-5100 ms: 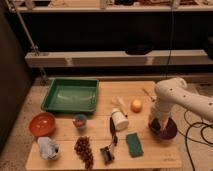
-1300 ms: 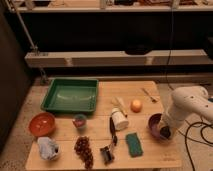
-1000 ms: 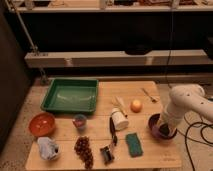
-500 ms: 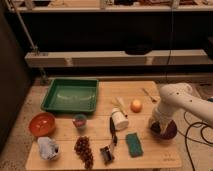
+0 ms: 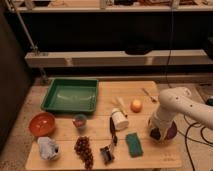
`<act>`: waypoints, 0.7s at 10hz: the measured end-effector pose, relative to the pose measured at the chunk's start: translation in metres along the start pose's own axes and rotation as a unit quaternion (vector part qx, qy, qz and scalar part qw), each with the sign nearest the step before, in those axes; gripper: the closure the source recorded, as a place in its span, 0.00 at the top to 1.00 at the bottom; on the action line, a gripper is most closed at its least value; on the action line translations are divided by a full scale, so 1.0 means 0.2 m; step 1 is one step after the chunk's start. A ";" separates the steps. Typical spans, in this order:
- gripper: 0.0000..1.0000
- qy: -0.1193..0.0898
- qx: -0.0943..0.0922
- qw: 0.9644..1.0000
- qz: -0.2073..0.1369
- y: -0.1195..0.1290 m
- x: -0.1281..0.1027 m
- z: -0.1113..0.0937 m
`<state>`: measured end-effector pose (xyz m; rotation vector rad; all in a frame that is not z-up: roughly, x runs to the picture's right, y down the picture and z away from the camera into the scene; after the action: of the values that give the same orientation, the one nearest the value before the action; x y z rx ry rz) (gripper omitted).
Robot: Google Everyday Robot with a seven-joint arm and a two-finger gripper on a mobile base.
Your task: Wipe purple bowl with eraser
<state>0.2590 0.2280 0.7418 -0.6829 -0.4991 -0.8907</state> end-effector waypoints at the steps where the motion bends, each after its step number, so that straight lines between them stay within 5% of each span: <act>1: 0.00 -0.002 -0.002 1.000 0.001 0.02 -0.01 0.00; 7: 0.00 0.011 -0.012 1.000 0.024 0.17 0.05 -0.06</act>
<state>0.2945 0.2294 0.7298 -0.7041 -0.4524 -0.8599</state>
